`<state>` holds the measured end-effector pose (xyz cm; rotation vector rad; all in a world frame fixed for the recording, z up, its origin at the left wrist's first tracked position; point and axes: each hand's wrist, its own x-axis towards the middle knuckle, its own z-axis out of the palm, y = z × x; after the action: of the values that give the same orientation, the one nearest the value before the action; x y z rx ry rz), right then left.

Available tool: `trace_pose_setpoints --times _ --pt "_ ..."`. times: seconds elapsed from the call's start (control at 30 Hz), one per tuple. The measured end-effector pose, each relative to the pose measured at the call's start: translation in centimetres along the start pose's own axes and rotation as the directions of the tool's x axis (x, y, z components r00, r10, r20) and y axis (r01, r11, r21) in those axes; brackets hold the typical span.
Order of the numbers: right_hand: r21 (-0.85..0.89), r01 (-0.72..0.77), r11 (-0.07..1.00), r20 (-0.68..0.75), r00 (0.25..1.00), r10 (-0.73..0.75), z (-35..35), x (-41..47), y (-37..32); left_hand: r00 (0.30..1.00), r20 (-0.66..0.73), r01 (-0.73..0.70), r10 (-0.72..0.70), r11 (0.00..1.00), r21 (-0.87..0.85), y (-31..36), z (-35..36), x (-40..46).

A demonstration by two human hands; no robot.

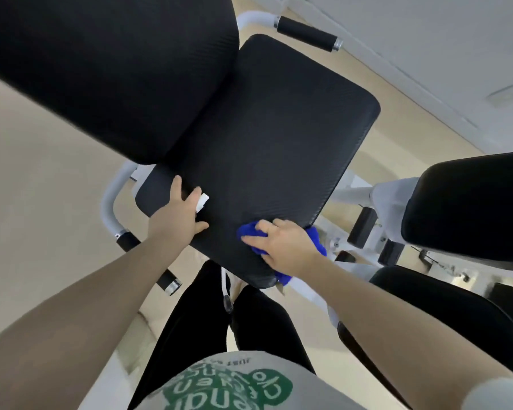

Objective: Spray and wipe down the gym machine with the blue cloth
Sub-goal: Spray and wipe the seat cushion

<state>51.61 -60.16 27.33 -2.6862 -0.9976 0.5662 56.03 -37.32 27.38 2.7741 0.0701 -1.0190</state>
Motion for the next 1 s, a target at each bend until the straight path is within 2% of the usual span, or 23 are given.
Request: trace_pose_setpoints --times 0.03,0.07,0.1,0.17,0.2,0.23,0.3,0.37,0.47,0.53,0.57,0.6,0.63,0.7,0.73,0.77,0.83,0.87,0.93,1.0 --pt "-0.055 0.002 0.998 0.023 1.000 0.000 -0.8 0.4 1.3 1.000 0.006 0.026 -0.026 1.000 -0.014 0.0 0.2 -0.1" --pt "-0.109 -0.060 0.992 -0.002 0.998 0.060 -1.4 0.8 2.8 0.999 0.014 0.049 -0.049 0.998 -0.029 -0.2 0.8 -0.3" --pt "-0.139 -0.197 0.971 -0.042 0.980 0.193 -2.3 1.3 4.7 0.998 0.016 0.055 -0.054 0.997 -0.047 -0.4 1.1 -0.4" --pt "-0.089 -0.462 0.883 -0.136 0.883 0.448 -3.3 1.7 7.8 0.999 0.014 0.044 -0.042 0.993 -0.111 -1.0 1.9 -0.4" --pt "-0.056 -0.529 0.847 -0.166 0.841 0.515 -3.6 1.7 8.1 1.000 0.005 0.028 -0.027 0.989 -0.146 -1.2 2.0 -0.4" --pt "-0.053 -0.516 0.855 -0.216 0.842 0.494 -3.2 1.6 7.5 1.000 -0.006 0.013 -0.014 0.985 -0.169 -1.4 2.1 -0.4" --pt "-0.106 -0.319 0.942 -0.258 0.924 0.284 -1.3 1.0 4.4 1.000 -0.019 -0.006 0.002 0.981 -0.192 -1.6 2.2 -0.4" --pt "-0.157 -0.053 0.986 -0.168 0.985 0.026 1.1 0.2 0.1 1.000 -0.027 -0.020 0.014 0.975 -0.220 -1.9 2.4 -0.3" --pt "-0.158 0.136 0.978 -0.043 0.989 -0.144 2.0 -0.6 -3.4 0.999 -0.038 -0.048 0.040 0.965 -0.258 -2.2 2.5 -0.4" --pt "-0.184 0.237 0.954 0.016 0.971 -0.238 1.2 0.4 -1.8 0.998 -0.034 -0.060 0.054 0.971 -0.231 -2.6 2.2 -0.4" --pt "-0.178 0.234 0.956 0.019 0.972 -0.234 0.6 1.2 -0.2 0.997 -0.034 -0.073 0.068 0.979 -0.192 -2.8 2.0 -0.4" --pt "-0.147 0.145 0.979 -0.044 0.987 -0.153 -0.2 2.2 1.6 0.996 -0.039 -0.091 0.086 0.986 -0.141 -3.0 1.7 -0.3" --pt "-0.093 -0.017 0.996 -0.124 0.992 0.005 -1.2 3.4 3.3 0.992 -0.054 -0.117 0.112 0.989 -0.092 -3.4 1.3 -0.1" --pt "-0.026 -0.372 0.928 -0.182 0.914 0.361 -2.5 5.2 5.2 0.981 -0.101 -0.171 0.166 0.984 -0.051 -3.9 0.5 0.3" --pt "-0.021 -0.465 0.885 -0.185 0.872 0.454 -2.5 6.5 4.8 0.972 -0.135 -0.199 0.191 0.979 -0.053 -4.6 0.0 0.6" --pt "-0.043 -0.473 0.880 -0.187 0.869 0.458 -2.7 7.2 4.1 0.963 -0.176 -0.219 0.203 0.973 -0.076 -4.9 -0.4 0.9" --pt "-0.095 -0.331 0.939 -0.109 0.941 0.320 -2.2 8.9 0.6 0.956 -0.210 -0.235 0.207 0.965 -0.119 -5.8 -1.5 1.4" --pt "-0.116 -0.216 0.970 0.000 0.976 0.218 -1.7 9.6 -1.7 0.956 -0.215 -0.234 0.202 0.962 -0.139 -6.3 -2.0 1.6" --pt "-0.109 0.007 0.994 0.167 0.986 0.011 -0.4 10.1 -5.3 0.959 -0.210 -0.228 0.192 0.960 -0.165 -7.0 -2.2 1.5" --pt "-0.123 0.100 0.987 0.245 0.967 -0.067 -0.8 11.5 -5.7 0.960 -0.201 -0.228 0.195 0.961 -0.157 -8.6 -2.4 1.7"
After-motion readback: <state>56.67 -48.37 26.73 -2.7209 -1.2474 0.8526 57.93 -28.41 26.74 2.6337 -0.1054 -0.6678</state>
